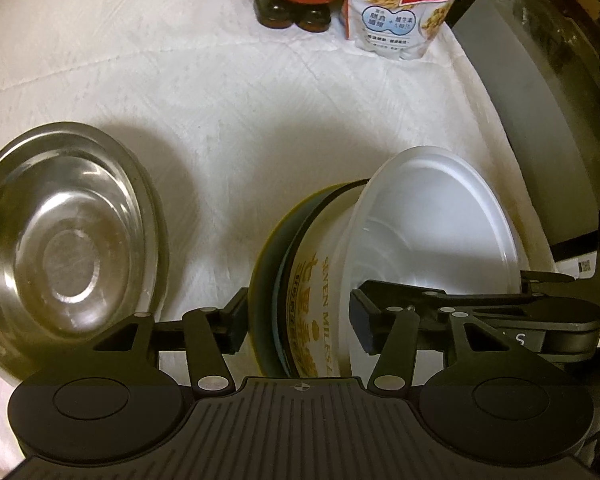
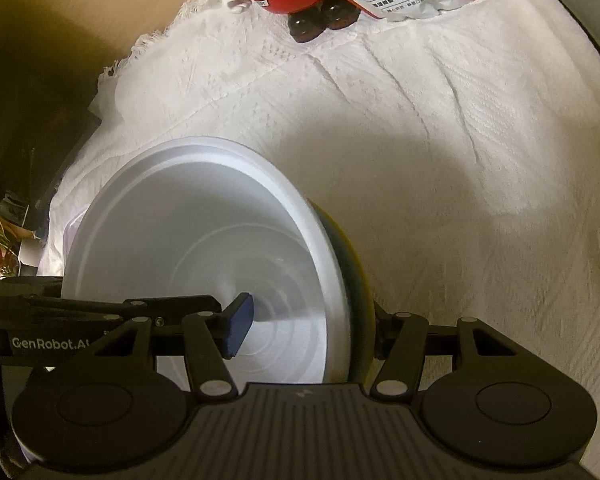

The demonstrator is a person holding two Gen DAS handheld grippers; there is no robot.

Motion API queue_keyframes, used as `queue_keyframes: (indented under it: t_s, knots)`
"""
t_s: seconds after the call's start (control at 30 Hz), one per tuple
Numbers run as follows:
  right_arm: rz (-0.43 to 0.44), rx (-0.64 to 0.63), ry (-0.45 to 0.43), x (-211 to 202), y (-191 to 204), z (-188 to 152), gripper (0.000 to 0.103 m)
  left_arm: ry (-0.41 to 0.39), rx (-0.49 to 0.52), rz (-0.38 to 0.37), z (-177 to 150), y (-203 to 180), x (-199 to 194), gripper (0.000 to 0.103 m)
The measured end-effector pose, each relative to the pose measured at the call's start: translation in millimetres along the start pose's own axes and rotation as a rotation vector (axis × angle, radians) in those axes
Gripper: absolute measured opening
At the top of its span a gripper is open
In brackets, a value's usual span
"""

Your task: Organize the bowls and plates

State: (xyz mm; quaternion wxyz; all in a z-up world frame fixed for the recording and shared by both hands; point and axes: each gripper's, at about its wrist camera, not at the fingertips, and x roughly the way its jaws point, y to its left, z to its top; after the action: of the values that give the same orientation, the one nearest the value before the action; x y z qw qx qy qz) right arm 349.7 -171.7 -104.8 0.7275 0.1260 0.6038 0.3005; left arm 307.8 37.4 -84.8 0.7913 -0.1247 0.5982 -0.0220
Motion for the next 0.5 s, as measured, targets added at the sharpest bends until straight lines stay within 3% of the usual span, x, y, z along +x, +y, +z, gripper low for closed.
queue_keyframes:
  t_s: [0.2,0.37,0.5]
  knots:
    - [-0.001,0.0,0.003,-0.5,0.4,0.3,0.057,0.003,-0.001,-0.008,0.6,0.8,-0.4,0.057]
    - [-0.028,0.001,0.001,-4.9,1.0,-0.3,0.061,-0.006,0.016,-0.053,2.3,-6.2,-3.7,0.069]
    - [-0.03,0.024,0.003,-10.1,-3.6,-1.3,0.06,-0.01,0.011,-0.066,4.1,-6.9,-2.7,0.07]
